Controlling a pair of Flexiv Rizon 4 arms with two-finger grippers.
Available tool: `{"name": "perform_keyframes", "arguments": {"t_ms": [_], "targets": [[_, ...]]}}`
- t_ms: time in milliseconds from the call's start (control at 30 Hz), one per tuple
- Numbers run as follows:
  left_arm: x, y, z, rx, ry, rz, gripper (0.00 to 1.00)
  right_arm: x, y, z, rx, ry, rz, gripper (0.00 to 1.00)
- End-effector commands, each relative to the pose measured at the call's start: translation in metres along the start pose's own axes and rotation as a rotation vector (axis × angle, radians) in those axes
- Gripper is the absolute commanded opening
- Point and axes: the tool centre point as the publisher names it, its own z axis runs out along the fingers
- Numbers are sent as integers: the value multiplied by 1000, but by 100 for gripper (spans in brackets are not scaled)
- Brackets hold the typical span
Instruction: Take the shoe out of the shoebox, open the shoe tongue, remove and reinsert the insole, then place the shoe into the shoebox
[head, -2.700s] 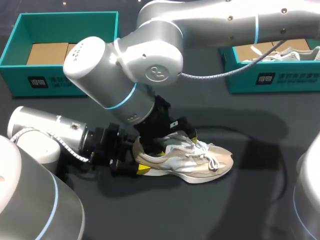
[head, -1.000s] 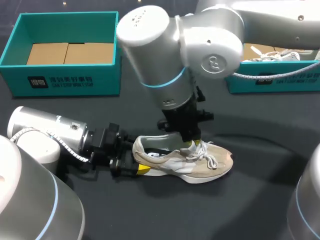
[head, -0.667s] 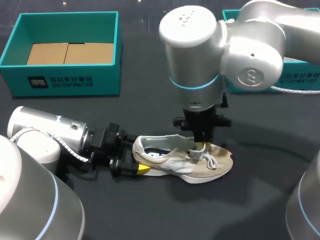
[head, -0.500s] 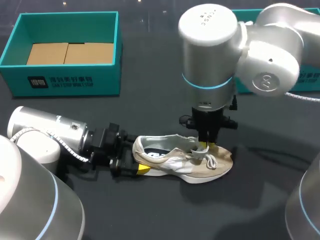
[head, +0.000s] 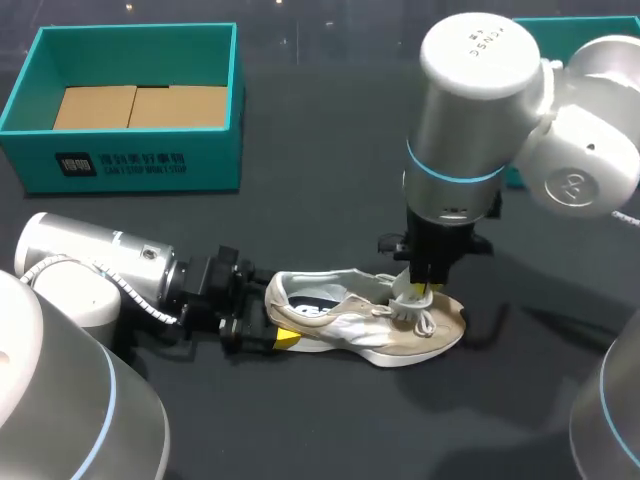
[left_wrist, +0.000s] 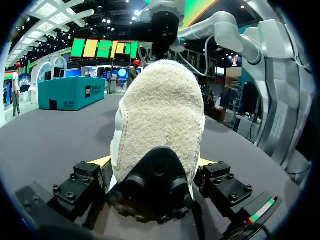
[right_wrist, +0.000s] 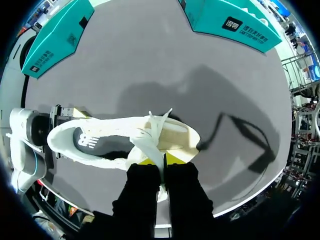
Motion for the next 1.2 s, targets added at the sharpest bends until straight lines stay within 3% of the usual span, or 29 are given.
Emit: {"name": "perform_keyframes", "arguments": {"t_ms": [33,467,633,667,767,1000,1200], "targets": [[1,1,0,0,-2,1,0,-12,-1,14,8,136,-5,0],[1,1,0,0,-2,1,0,-35,-3,40,49,83,47,1],[1,1,0,0,-2,1,0,-42,-2,43,53,63,87,46],[1,1,0,0,-2,1,0,-43,-2,43,52,62,93,50],[1,1,0,0,-2,1,0,-46,-2,43,54,42,117,81],[1,1,0,0,-2,1,0,-54,-1,41,54,-32,165,91],[1,1,0,0,-2,1,0,-59,-1,7,8,-92,177,89]]}}
